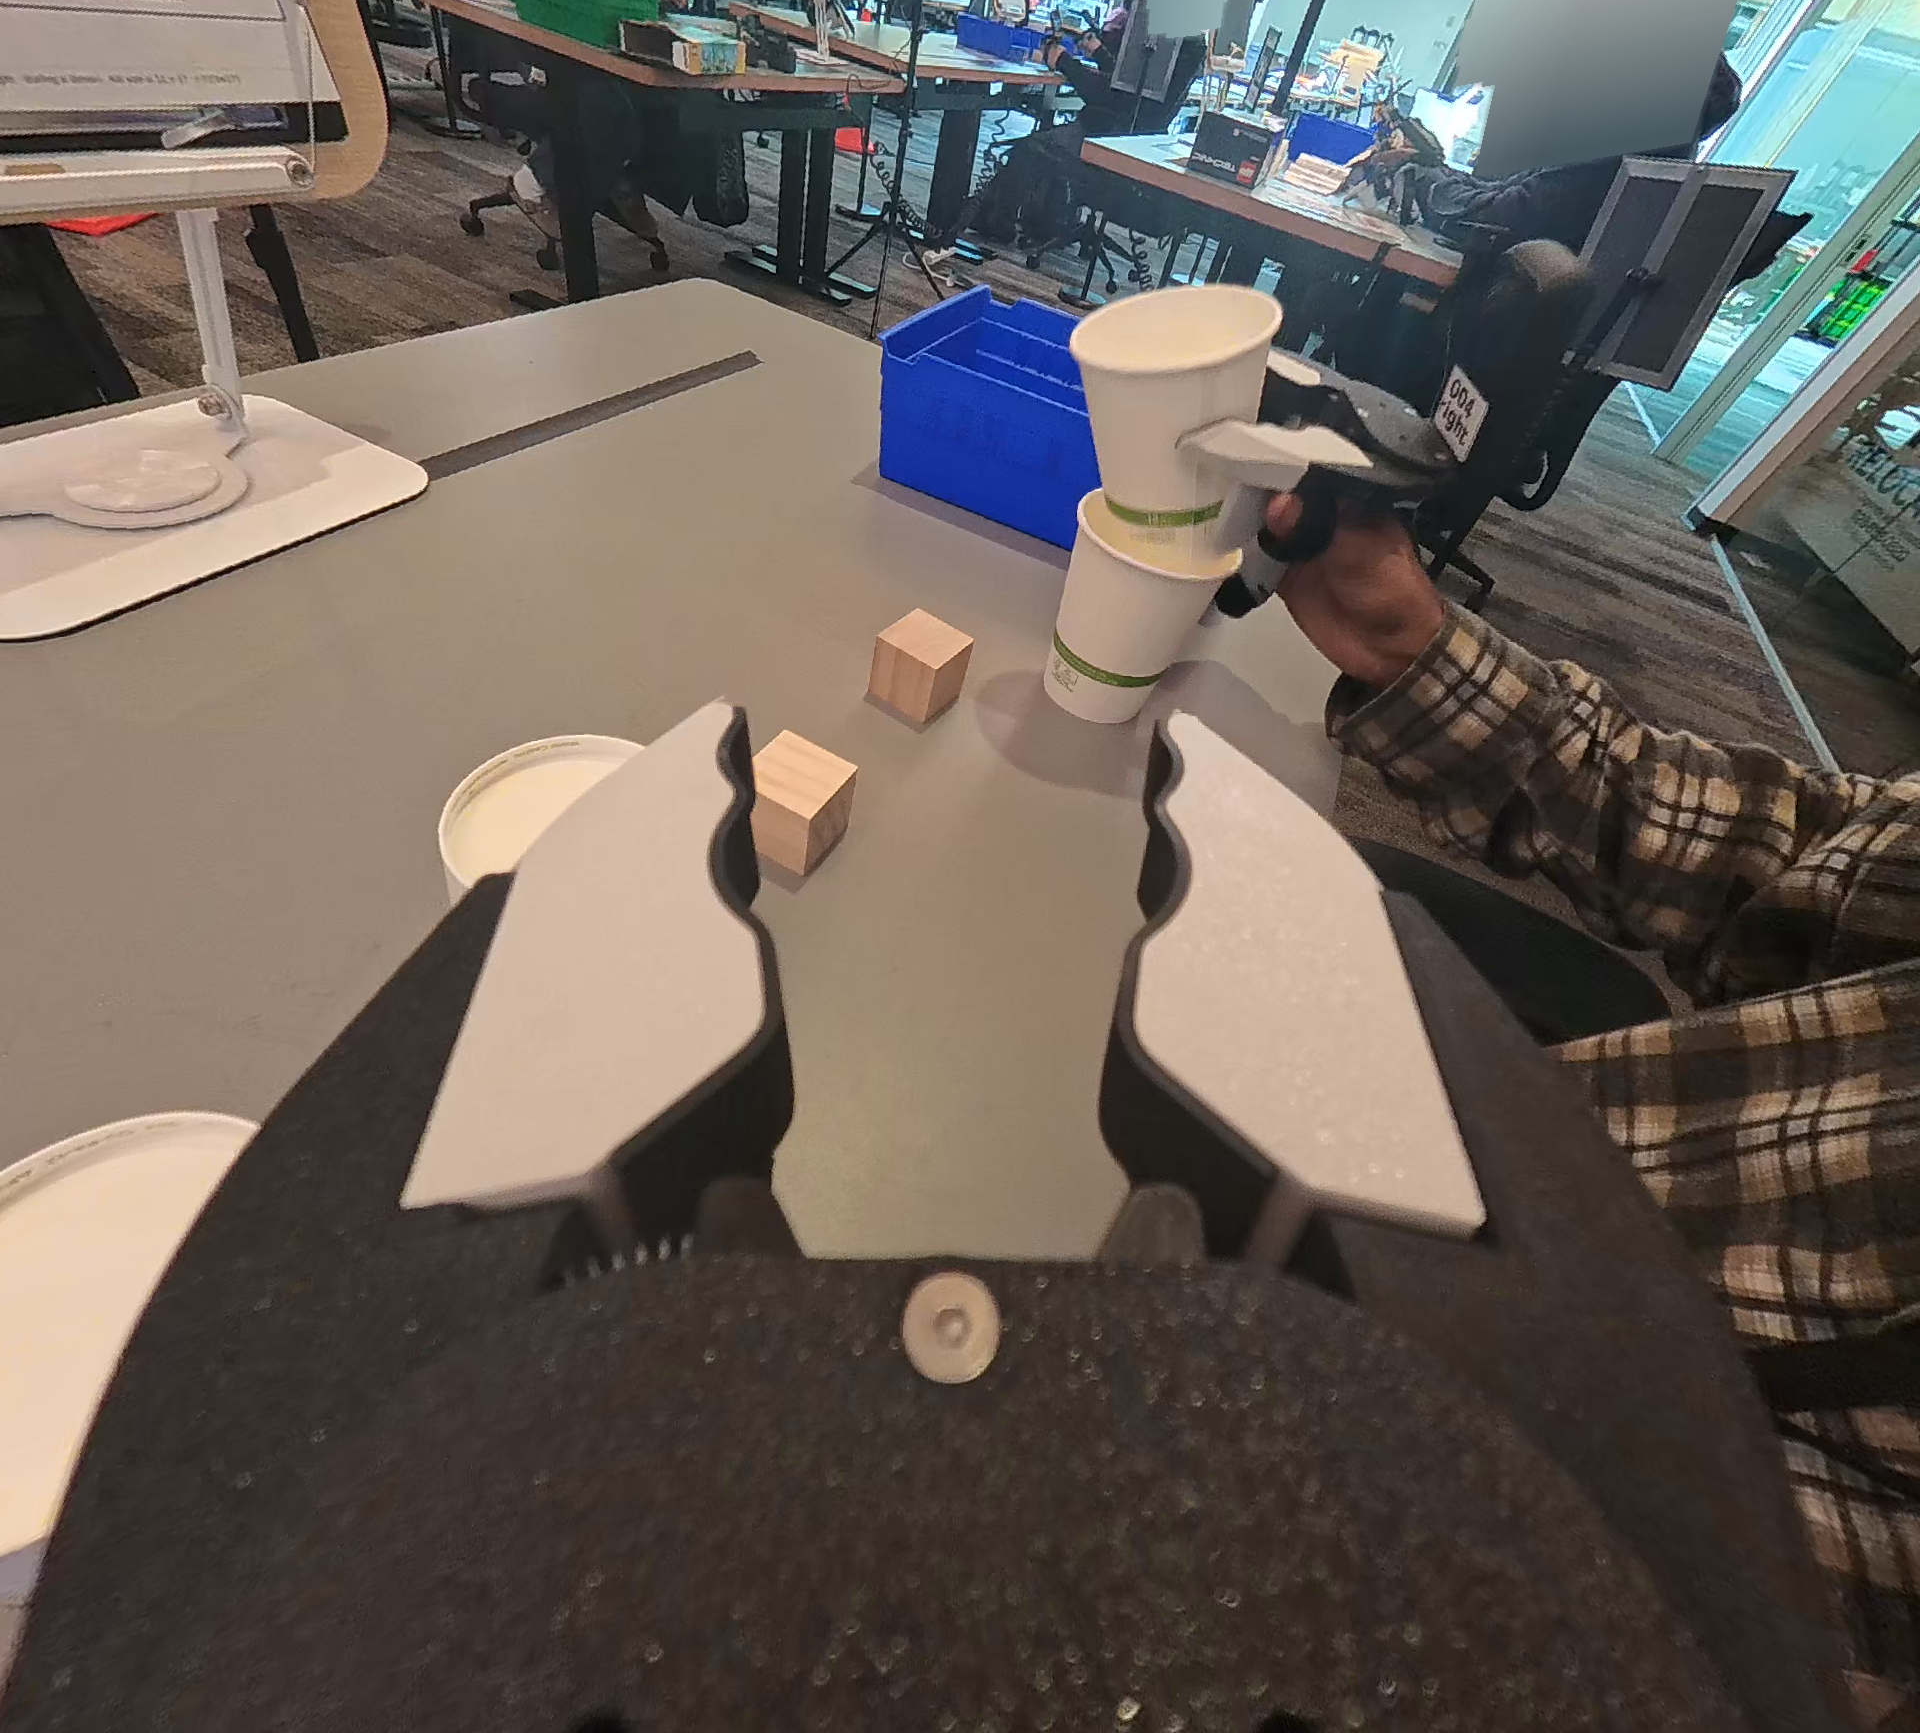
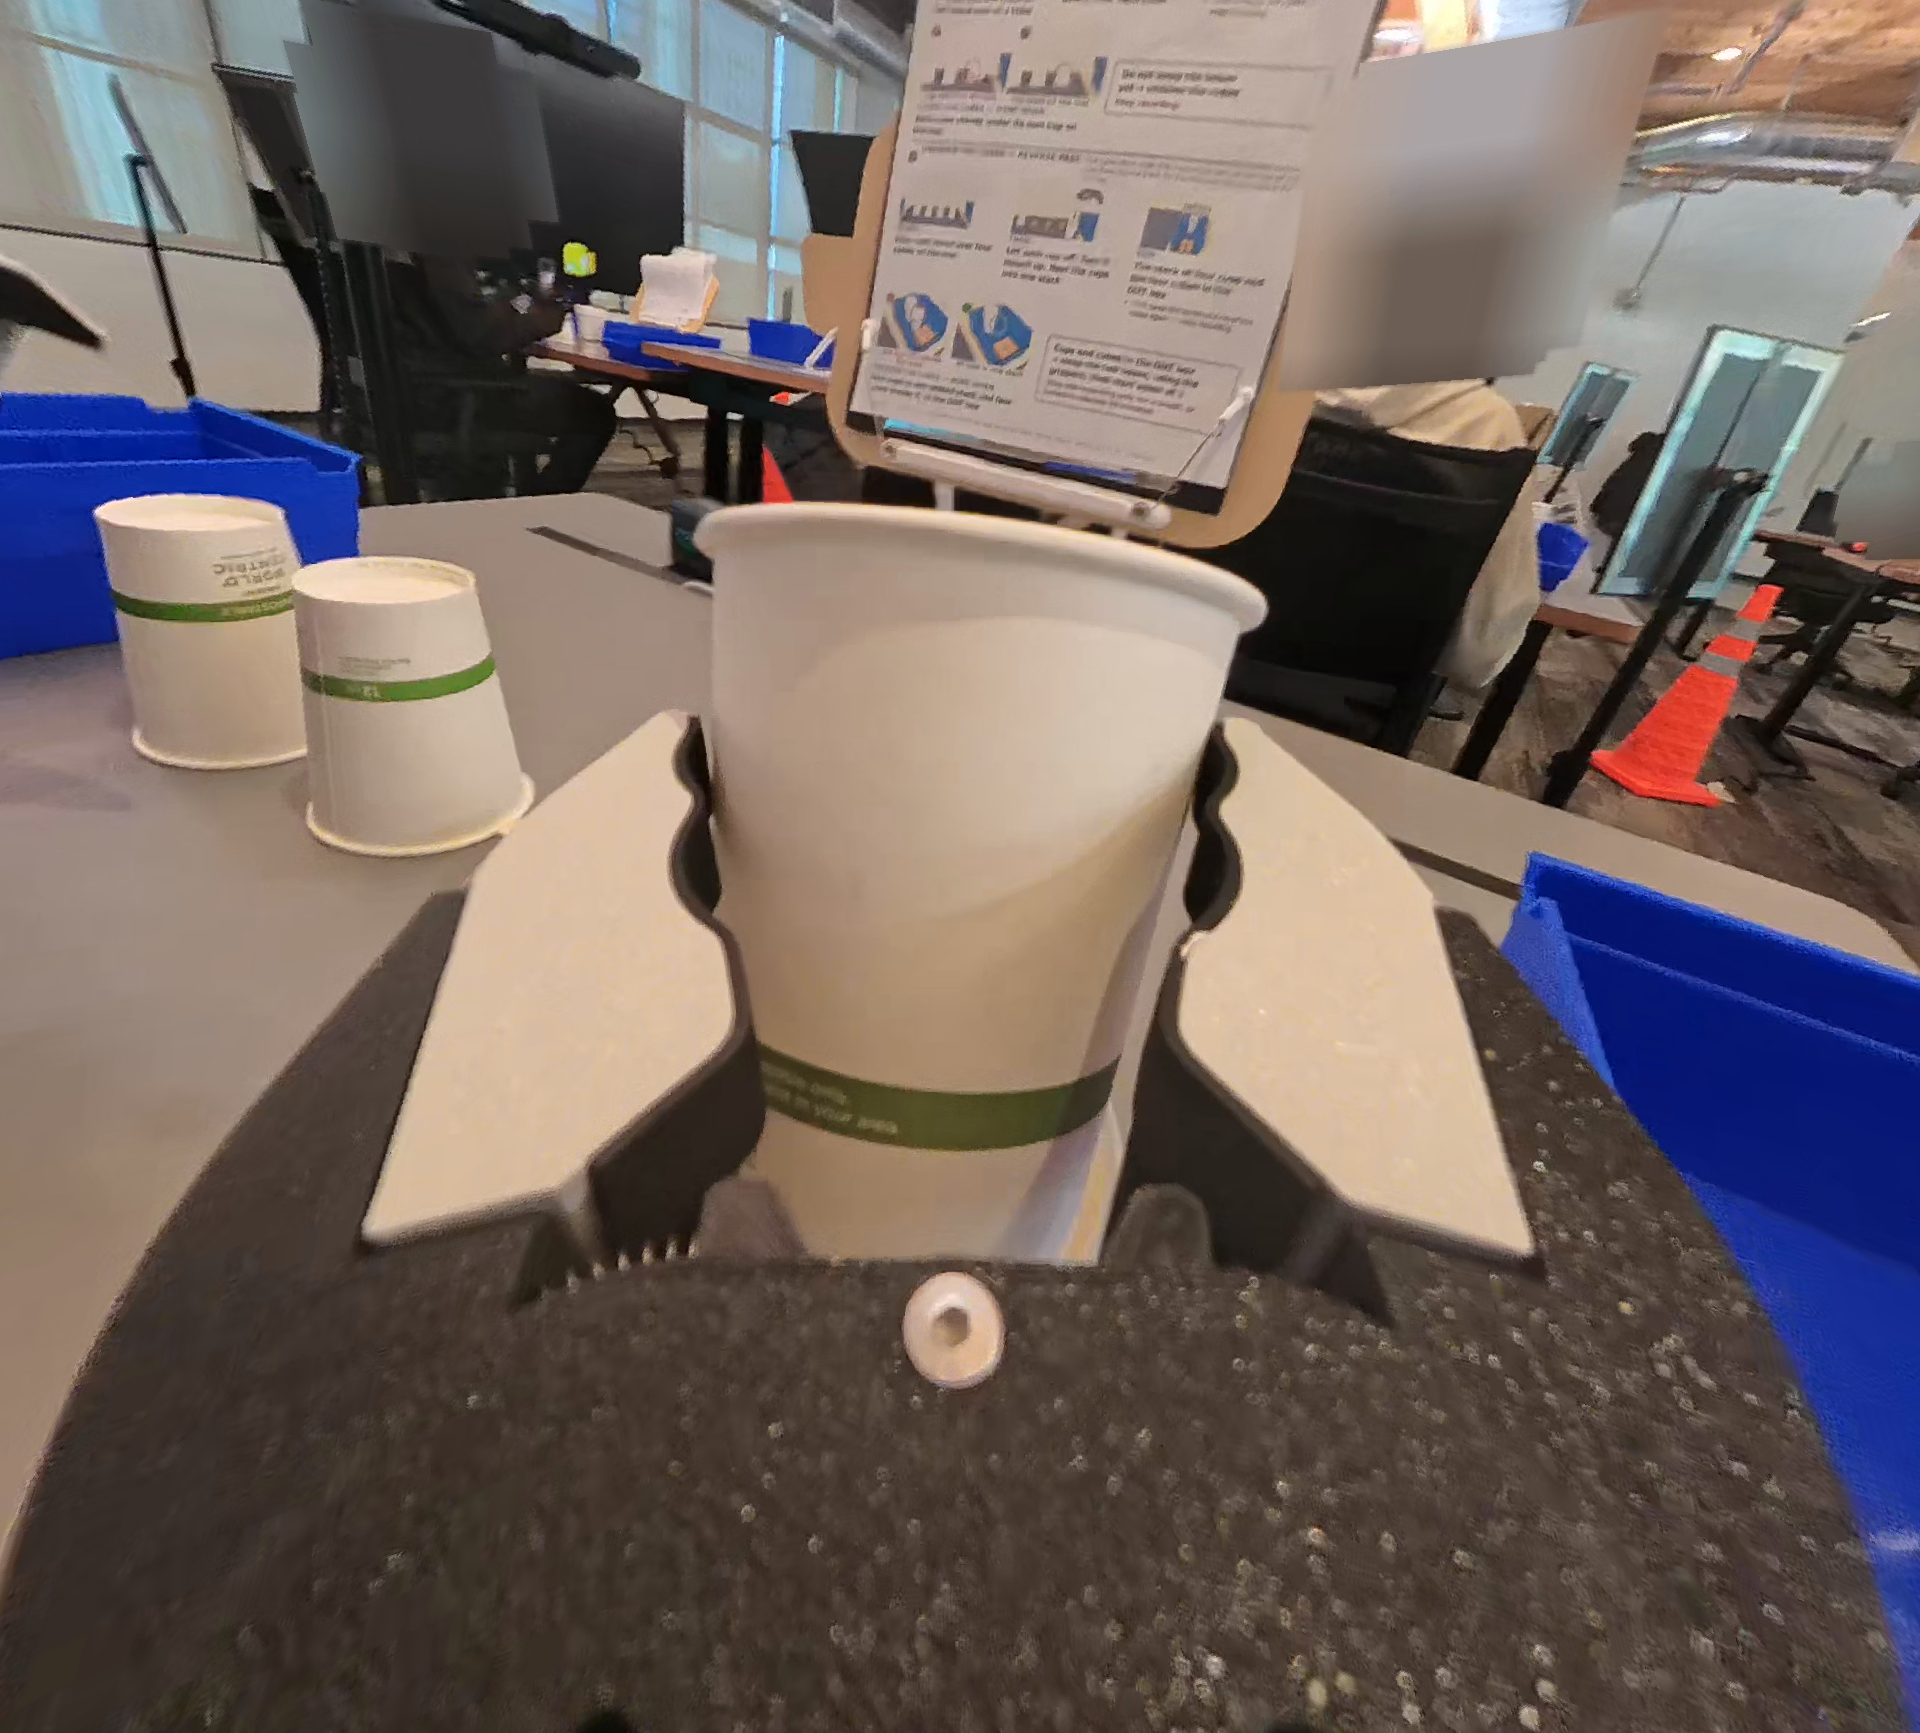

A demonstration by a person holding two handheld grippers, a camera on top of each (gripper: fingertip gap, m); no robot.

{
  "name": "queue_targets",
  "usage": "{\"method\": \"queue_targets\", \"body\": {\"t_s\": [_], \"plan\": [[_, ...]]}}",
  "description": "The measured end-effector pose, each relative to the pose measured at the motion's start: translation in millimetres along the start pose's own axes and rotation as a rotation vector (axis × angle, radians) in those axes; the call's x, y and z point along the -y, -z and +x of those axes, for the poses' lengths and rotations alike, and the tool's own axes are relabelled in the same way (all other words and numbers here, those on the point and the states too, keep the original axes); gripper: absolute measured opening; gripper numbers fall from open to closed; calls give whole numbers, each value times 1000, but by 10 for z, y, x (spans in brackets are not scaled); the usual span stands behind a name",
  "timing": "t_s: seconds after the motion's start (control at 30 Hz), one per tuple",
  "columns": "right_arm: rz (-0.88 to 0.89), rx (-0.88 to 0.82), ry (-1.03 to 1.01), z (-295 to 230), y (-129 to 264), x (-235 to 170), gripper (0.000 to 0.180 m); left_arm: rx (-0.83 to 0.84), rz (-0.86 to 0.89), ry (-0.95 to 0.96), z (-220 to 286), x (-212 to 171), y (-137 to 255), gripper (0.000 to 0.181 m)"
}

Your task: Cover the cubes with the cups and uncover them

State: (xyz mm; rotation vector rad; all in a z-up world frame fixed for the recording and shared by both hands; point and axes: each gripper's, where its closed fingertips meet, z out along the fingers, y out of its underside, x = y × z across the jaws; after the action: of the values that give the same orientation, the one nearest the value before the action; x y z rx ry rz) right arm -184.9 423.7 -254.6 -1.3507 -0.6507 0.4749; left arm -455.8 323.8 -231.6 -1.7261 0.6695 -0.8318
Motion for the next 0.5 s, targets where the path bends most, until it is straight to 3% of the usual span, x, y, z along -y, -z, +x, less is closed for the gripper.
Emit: {"method": "queue_targets", "body": {"t_s": [0.1, 0.23, 0.5], "plan": [[-26, 15, -7, -30, -3, -66, 89, 1, -4, 0, -4, -7, -2, 71], [-37, 10, 8, -32, 37, -68, 115, -2, -13, -1, -2, -22, -8, 71], [-84, 37, 83, -93, 249, 177, 137, 2, -21, -3, -8, -30, 0, 72]]}}
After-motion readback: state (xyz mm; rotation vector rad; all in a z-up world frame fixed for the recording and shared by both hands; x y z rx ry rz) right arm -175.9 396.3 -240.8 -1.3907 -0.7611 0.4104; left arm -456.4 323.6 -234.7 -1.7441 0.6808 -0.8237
